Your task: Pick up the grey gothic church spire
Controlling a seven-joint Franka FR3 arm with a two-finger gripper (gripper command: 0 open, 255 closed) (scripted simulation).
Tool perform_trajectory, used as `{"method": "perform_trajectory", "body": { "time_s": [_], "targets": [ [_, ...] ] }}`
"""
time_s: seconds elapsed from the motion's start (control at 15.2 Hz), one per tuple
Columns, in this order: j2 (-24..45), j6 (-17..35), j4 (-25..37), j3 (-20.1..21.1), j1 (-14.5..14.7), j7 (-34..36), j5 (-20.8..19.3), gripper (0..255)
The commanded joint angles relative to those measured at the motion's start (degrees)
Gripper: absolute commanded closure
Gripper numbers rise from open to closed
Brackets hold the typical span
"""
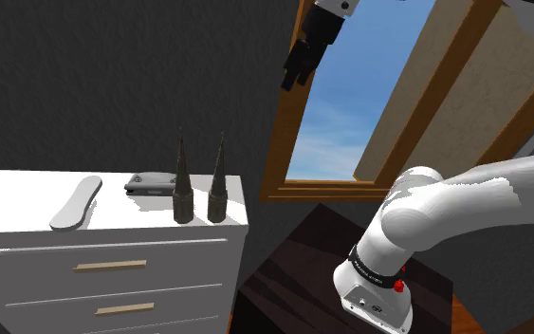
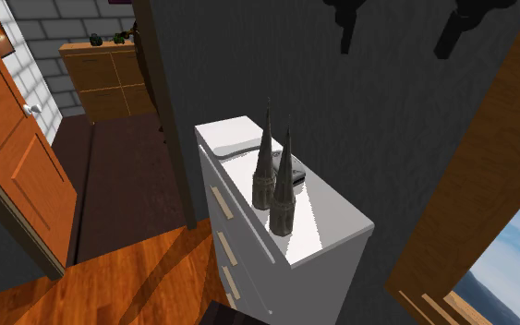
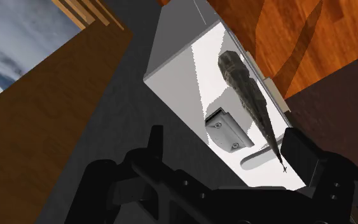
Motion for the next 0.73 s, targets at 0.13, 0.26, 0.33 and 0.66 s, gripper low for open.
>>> {"method": "perform_trajectory", "body": {
  "time_s": [0.13, 0.26, 0.33, 0.66],
  "targets": [
    [-1.9, 4.7, -5.1, 1.7, 0.2, 1.5, 0.4, 0],
    [-3.3, 9.5, -9.8, 3.4, 0.4, 3.1, 0.9, 0],
    [-3.8, 11.9, -12.1, 4.3, 0.5, 3.9, 1.2, 0],
    [-4.4, 24.8, -22.0, 9.6, 1.4, 8.4, 2.7, 0]
  ]
}}
